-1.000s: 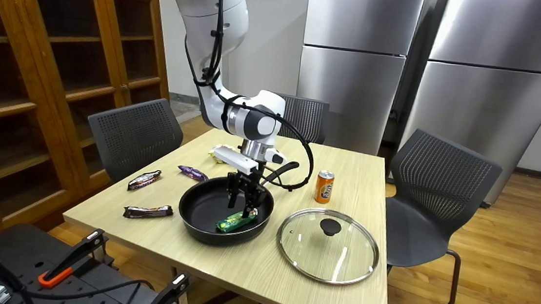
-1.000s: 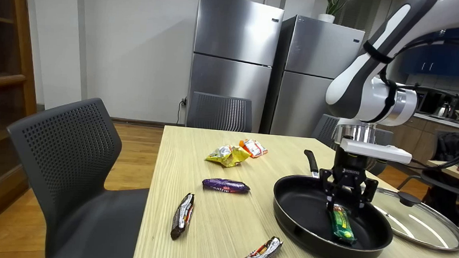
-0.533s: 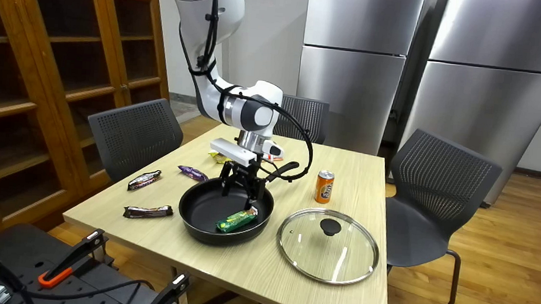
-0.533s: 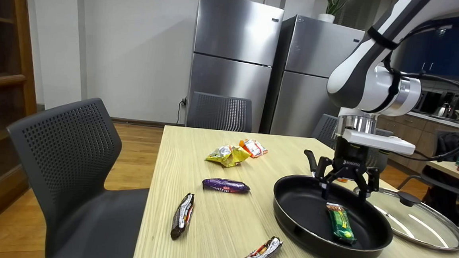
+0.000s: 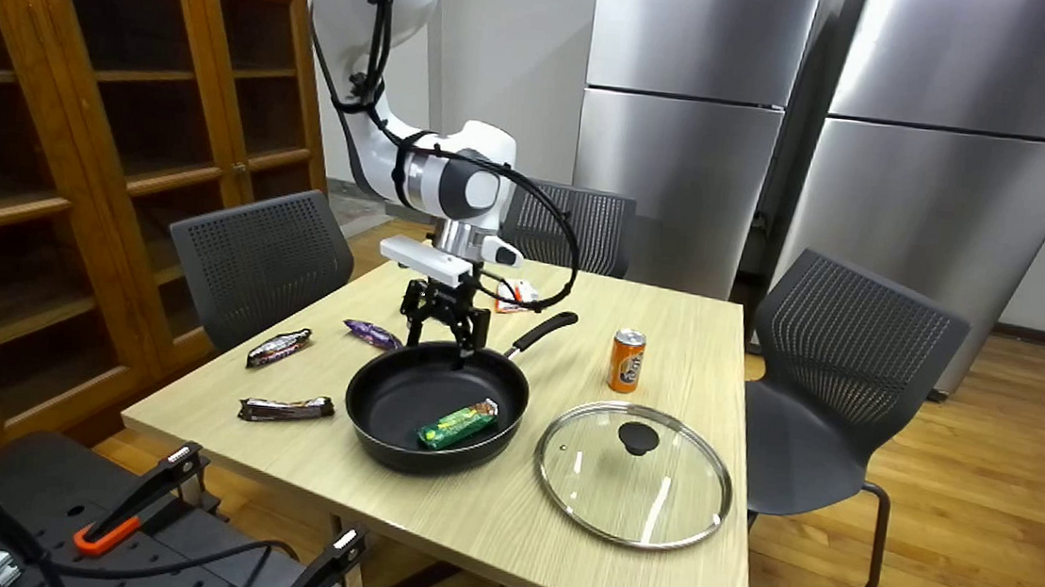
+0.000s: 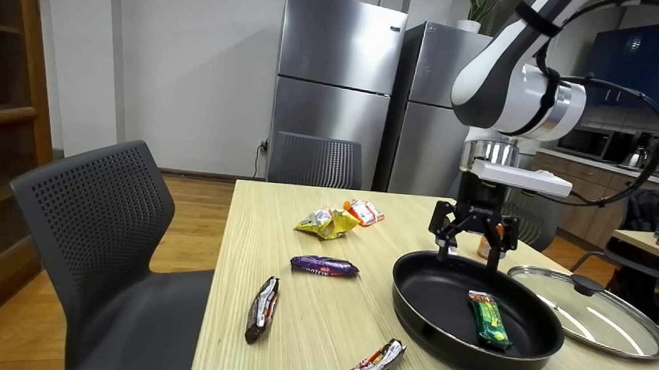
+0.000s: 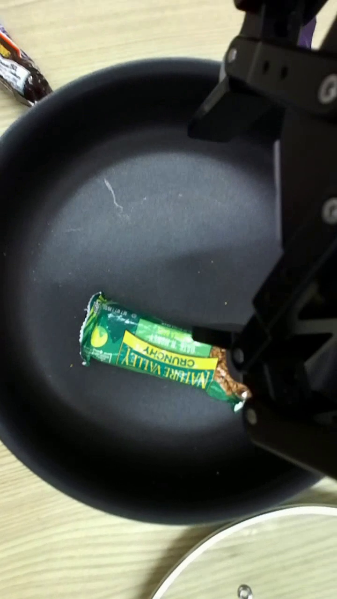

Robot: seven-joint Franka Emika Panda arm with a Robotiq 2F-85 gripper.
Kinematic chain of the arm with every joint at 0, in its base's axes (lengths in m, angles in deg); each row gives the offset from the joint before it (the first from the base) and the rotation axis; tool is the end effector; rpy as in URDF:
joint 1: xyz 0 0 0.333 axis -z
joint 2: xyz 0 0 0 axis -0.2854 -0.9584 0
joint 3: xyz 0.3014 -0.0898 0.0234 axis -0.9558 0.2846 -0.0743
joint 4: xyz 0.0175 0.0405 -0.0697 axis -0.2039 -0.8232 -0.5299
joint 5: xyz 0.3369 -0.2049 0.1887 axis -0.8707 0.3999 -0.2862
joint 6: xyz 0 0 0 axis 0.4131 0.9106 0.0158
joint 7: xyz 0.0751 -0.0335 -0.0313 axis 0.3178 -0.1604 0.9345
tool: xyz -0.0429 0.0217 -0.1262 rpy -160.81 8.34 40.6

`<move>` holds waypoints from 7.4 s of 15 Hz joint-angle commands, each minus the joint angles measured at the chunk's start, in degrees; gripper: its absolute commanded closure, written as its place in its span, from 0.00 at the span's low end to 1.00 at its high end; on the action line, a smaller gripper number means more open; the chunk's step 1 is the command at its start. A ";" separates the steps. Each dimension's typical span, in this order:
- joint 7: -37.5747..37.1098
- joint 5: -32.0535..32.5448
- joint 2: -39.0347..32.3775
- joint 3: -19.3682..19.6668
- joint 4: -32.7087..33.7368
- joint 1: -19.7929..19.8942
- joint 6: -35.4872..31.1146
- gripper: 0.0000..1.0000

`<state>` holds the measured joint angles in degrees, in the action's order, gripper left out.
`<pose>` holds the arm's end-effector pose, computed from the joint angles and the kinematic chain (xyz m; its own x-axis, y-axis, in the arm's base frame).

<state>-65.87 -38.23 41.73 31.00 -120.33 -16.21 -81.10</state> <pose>0.6141 0.0122 0.0199 0.9547 -0.0991 -0.2807 -0.1178 -0.9917 -0.0506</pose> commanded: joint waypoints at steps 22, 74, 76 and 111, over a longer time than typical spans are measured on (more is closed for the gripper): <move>-6.37 10.57 -2.92 -1.81 11.18 -19.29 9.88 0.00; 32.23 22.59 -27.93 -4.56 47.62 -17.94 14.09 0.00; 35.22 22.60 -29.41 -4.86 49.55 -18.02 14.81 0.00; 45.62 20.86 -40.04 -3.37 65.40 -19.67 25.63 0.58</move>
<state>-22.11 -17.05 1.68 27.43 -55.92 -35.67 -57.15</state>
